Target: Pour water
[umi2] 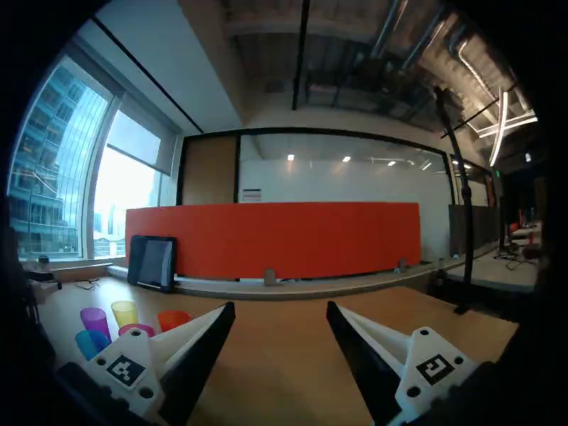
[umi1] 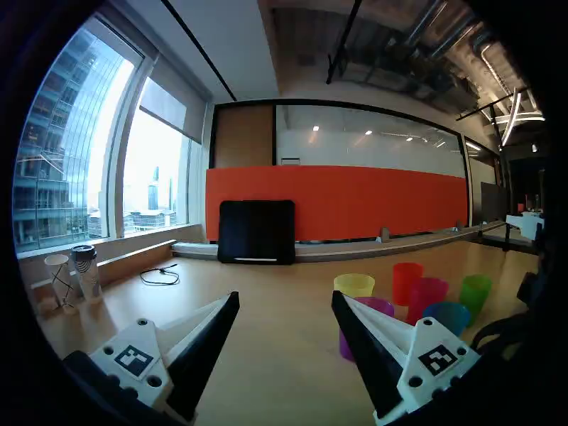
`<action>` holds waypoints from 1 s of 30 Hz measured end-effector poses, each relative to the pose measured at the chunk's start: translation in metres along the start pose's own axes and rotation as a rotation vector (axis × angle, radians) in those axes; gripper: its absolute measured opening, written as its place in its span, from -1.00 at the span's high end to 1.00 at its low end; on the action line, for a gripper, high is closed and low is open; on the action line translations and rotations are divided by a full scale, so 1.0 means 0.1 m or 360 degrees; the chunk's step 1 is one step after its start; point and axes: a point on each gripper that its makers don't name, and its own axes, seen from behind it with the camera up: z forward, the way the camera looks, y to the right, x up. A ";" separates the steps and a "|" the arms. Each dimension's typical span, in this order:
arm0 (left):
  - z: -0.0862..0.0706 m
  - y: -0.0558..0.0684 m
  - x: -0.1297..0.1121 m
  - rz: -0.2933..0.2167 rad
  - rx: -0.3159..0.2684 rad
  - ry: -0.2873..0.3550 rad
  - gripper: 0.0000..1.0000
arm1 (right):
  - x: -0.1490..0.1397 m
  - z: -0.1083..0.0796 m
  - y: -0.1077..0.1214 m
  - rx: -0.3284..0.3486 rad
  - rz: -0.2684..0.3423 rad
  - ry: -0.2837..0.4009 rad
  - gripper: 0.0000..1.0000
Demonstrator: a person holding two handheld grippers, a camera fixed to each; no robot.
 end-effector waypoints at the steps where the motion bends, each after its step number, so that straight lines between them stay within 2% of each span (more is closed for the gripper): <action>1: 0.00 0.00 0.00 0.0000 0.0000 0.0000 -0.93 | -0.01 0.00 0.00 -0.0001 -0.0001 -0.0002 -1.00; 9: 0.00 0.00 0.00 0.0000 0.0000 0.0000 -0.93 | -0.09 0.00 0.07 -0.0006 -0.0008 -0.0016 -1.00; 30: 0.01 -0.01 0.00 0.0000 0.0000 0.0000 -0.94 | -0.33 -0.12 0.47 -0.0072 0.0000 -0.0093 -1.00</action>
